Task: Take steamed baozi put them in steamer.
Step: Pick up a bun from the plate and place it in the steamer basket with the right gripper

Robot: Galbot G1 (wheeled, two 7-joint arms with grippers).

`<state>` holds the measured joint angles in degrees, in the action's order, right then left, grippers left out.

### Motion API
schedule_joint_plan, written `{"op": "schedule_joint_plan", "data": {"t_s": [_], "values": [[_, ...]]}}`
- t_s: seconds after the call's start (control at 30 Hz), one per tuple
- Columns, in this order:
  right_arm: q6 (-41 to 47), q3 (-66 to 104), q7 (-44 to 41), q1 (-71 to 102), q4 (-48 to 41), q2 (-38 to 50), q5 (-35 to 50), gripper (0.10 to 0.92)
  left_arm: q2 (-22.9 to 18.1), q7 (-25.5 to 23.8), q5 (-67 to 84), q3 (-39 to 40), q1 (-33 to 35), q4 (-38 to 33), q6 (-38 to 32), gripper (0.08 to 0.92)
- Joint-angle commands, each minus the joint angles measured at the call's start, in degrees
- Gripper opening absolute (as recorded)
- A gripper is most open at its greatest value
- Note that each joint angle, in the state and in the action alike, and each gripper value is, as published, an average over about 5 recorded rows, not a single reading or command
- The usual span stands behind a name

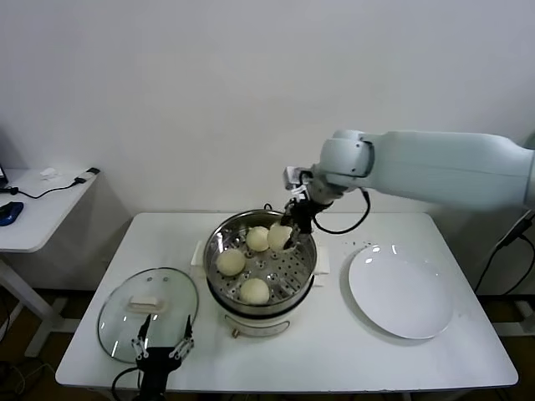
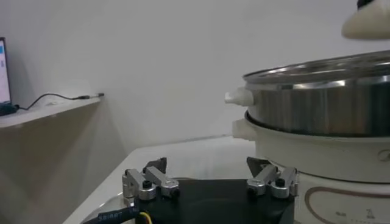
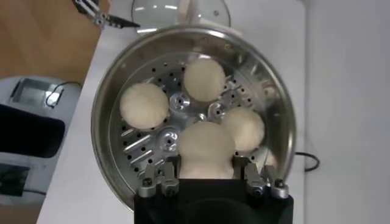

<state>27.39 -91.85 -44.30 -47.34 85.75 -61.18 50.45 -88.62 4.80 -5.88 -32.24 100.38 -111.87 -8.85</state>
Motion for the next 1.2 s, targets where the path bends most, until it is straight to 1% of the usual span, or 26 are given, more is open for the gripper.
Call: {"op": "schedule_joint_plan", "data": {"t_s": [0.03,0.33,0.6,0.7,0.87,0.97,1.1,1.2], "values": [[2.71,-3.81,2.65,3.20,-0.30,-4.52,-1.43,0.578,0.13,-0.01,0.22,-0.01,0.01,-0.07,0.15,0.823],[2.97,-3.16,3.43,5.95,-1.29,-2.75,-4.31,0.577,0.27,0.21,0.91,-0.05,-0.63,0.30,0.68,0.823],[2.54,-2.07,3.50,7.28,-2.48,-3.03,-5.03,0.580,0.21,1.04,1.66,-0.21,-1.04,0.28,1.21,0.823],[1.75,-1.55,2.89,7.61,-2.82,-3.16,-5.98,0.619,0.18,1.74,2.48,-0.35,-1.13,0.06,1.93,0.823],[-1.42,0.33,0.13,7.12,-2.90,-2.07,-6.61,0.757,0.22,2.72,3.90,-0.64,-0.95,-0.55,2.82,0.823],[-3.89,1.42,-2.27,5.70,-2.50,-0.42,-6.50,0.809,0.31,3.47,4.77,-0.81,-0.77,-1.26,3.55,0.823],[-7.52,2.86,-5.97,2.53,-1.79,3.69,-5.12,0.822,0.66,4.61,5.94,-1.17,-0.40,-2.39,4.07,0.823],[-8.60,6.73,-5.87,1.52,-1.63,9.04,-1.12,0.823,1.06,5.01,6.37,-1.52,-0.17,-3.31,4.48,0.823]]}}
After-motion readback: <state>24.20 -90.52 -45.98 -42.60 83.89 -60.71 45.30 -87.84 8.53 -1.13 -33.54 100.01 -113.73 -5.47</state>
